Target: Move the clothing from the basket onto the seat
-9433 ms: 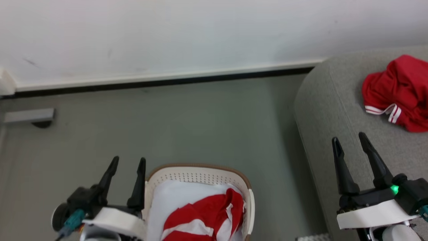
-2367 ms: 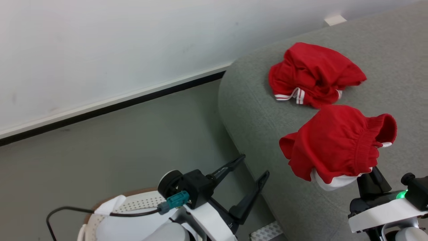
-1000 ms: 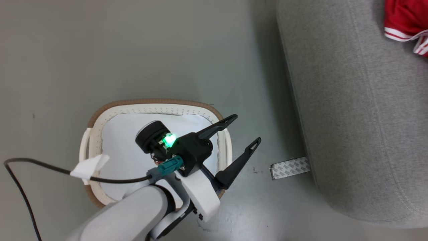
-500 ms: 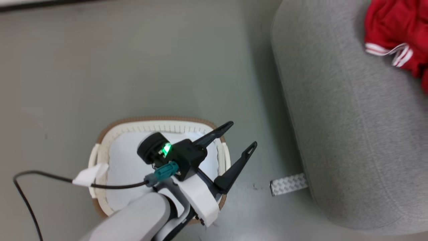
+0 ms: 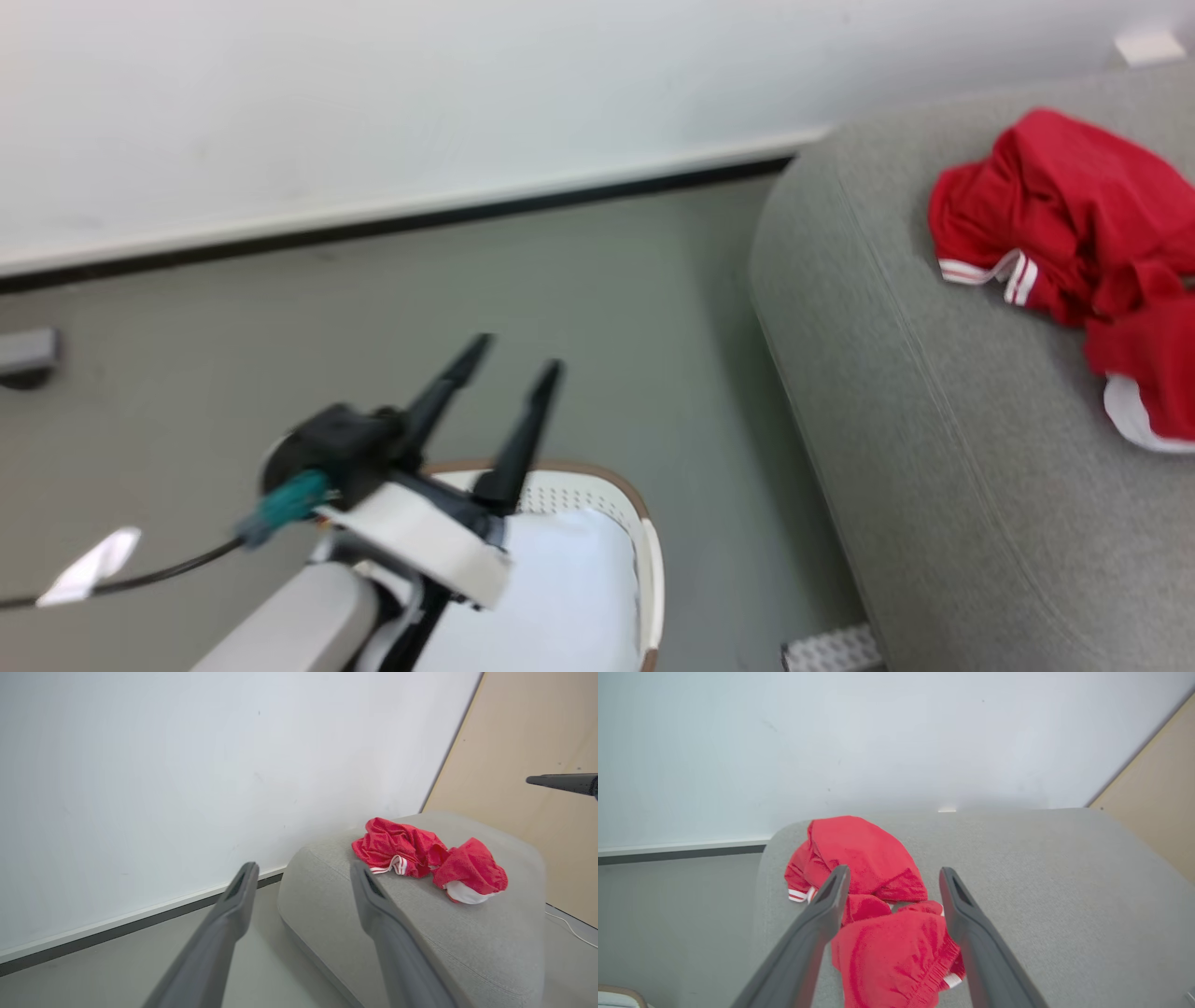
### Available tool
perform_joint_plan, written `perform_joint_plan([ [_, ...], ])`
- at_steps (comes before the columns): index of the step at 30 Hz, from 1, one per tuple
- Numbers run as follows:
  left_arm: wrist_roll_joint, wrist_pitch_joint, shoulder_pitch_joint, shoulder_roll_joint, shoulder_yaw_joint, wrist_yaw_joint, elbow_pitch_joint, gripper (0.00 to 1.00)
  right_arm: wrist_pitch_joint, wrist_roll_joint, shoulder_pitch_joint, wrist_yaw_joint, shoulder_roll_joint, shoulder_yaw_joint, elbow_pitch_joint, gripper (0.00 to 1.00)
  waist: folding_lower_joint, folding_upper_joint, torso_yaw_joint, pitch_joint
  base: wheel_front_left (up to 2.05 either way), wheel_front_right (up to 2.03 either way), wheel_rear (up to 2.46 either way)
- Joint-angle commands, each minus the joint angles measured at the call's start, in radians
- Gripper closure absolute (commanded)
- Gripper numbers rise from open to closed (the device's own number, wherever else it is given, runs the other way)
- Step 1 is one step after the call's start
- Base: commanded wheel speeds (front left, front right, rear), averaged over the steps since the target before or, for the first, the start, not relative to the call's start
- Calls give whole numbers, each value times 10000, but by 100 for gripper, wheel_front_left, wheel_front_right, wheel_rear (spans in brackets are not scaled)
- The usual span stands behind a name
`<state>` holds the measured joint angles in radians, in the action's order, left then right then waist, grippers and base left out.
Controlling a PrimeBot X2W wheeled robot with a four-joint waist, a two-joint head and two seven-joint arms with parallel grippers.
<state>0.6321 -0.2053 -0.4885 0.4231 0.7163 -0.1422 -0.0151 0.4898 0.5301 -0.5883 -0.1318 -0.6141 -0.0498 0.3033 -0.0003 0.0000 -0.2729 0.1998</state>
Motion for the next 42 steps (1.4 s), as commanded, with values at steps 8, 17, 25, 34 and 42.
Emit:
perform_joint_plan([
  [8,993,-482,1661,643,-1600,-743,466,0,-1279,185,1730,23,1227,219,-2354,0,3,0,1190,-1385,0,0,0],
  [17,763,-589,3164,547,-3104,-1167,941,0,-3653,-392,3615,23,3075,365,-3047,0,3,0,1825,-1861,0,0,0],
  [25,-468,-589,4437,-351,-4288,-791,460,0,-6071,-979,4883,23,4125,1176,-2556,0,3,0,1987,-2038,0,0,0],
  [34,-1418,-591,5054,-1297,-5003,131,-649,0,-7088,-1599,5378,23,4656,1545,-1583,0,3,0,2037,-2093,0,0,0],
  [42,-1977,-592,4995,-1880,-5631,843,-953,0,-7268,-1754,5088,23,4801,1641,-1234,0,3,0,2022,-2060,0,0,0],
])
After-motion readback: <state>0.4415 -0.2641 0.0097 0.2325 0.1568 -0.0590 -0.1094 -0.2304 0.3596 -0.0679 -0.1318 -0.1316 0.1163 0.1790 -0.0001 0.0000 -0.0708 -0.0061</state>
